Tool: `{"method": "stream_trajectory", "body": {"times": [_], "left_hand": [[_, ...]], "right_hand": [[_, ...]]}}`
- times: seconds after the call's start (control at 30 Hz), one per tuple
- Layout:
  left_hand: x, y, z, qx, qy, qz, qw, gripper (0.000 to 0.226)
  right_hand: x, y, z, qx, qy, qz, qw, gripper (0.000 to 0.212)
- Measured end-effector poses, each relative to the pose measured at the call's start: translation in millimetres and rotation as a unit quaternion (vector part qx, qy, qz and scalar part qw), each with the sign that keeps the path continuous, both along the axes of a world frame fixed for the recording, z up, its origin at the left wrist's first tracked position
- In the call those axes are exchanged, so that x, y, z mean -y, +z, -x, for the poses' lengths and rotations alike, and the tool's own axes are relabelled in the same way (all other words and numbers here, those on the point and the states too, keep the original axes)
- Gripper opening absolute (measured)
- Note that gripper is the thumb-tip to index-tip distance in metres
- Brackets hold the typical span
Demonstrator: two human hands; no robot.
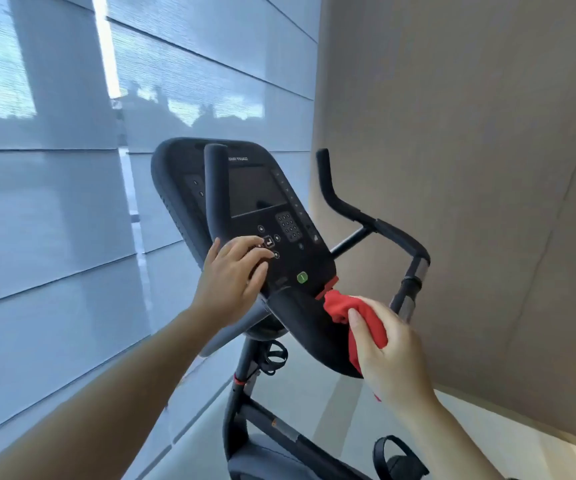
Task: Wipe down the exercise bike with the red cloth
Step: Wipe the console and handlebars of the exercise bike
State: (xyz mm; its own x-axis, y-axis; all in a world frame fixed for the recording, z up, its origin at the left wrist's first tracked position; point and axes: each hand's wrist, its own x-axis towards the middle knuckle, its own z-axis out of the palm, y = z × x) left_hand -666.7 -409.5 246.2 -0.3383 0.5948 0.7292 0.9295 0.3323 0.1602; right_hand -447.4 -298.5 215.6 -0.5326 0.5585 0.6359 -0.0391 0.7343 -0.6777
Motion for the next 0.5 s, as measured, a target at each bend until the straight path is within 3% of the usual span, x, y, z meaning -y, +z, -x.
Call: {"method": "stream_trajectory", "body": {"times": [0.2,0.27,0.37,0.5], "left_hand": [[63,-17,7,0.026,0.066,0.077,0.994,0.042],[72,-21,6,0.04,0.086,0.098,0.991,0.044],[77,-26,4,0.044,0.08,0.116,0.989,0.045],[74,-25,2,0.036,0.048,0.12,0.991,0.048]], "right_hand": [[19,40,50,-0.011,0.117,-0.097,0.988,0.015],[26,40,65,0.065,0.135,-0.169,0.974,0.023],[28,27,73,0.193,0.073,-0.324,0.923,0.03],[31,17,59,0.209,0.032,-0.383,0.899,0.034]]}}
